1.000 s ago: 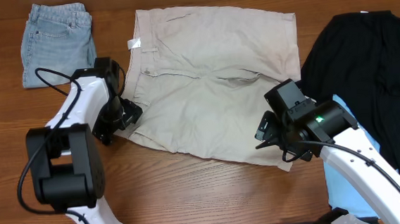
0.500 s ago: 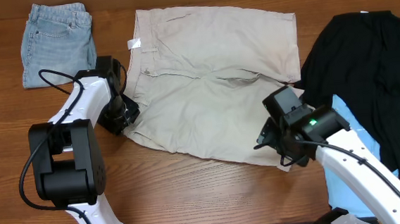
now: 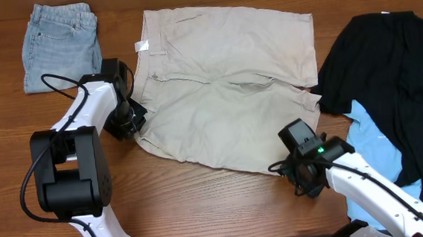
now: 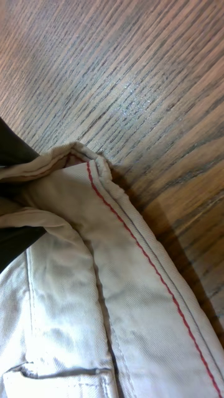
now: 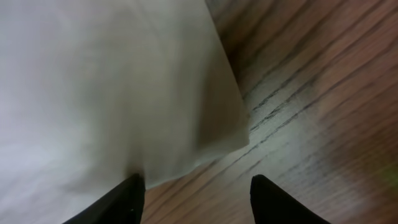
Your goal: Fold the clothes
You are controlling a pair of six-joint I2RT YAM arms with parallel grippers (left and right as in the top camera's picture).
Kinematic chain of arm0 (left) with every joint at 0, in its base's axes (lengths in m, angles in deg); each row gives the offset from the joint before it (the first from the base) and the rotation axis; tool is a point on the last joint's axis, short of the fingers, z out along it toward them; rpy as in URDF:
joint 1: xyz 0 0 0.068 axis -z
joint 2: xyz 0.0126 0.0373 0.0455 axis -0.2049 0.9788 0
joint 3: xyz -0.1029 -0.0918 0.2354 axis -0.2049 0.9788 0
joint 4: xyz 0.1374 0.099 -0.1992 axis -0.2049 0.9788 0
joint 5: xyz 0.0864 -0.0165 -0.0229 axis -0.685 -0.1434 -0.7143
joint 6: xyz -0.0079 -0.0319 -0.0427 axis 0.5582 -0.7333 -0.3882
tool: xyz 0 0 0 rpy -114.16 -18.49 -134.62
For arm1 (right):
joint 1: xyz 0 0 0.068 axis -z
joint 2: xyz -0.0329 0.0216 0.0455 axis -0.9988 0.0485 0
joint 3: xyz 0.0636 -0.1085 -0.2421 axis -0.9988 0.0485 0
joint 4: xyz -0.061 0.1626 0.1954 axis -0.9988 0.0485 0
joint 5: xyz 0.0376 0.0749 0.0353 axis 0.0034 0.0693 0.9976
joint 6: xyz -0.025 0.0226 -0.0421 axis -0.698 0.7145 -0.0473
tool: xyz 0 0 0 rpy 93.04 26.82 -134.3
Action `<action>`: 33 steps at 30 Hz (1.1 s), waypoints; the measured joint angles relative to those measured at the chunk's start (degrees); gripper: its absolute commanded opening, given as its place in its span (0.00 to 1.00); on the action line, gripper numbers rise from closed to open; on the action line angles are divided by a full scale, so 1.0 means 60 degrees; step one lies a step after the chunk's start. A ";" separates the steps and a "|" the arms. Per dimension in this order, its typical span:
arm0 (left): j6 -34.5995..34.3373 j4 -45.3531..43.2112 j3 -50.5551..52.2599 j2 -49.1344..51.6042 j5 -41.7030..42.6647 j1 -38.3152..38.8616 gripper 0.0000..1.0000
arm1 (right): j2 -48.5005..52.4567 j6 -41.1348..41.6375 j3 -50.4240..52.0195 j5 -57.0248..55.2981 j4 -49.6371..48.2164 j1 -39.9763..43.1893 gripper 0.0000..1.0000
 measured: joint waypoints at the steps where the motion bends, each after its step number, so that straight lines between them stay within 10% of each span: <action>1: 0.0000 -0.0004 0.0000 0.0000 0.0000 0.0000 0.24 | 0.0000 0.0069 0.0208 0.0076 -0.0208 0.0000 0.58; 11: 0.0000 -0.0004 0.0000 0.0000 0.0000 0.0000 0.21 | 0.0011 0.0448 0.0812 -0.0113 -0.1304 0.0000 0.53; 17: 0.0073 -0.0036 0.0000 0.0000 -0.0018 0.0000 0.04 | 0.0011 0.0401 0.0812 -0.0699 -0.1592 0.0000 0.04; 33: 0.2466 0.2637 -0.1810 0.0299 -0.0477 0.0018 0.04 | -0.0029 -0.0528 -0.0036 -0.0954 -0.0474 0.0346 0.04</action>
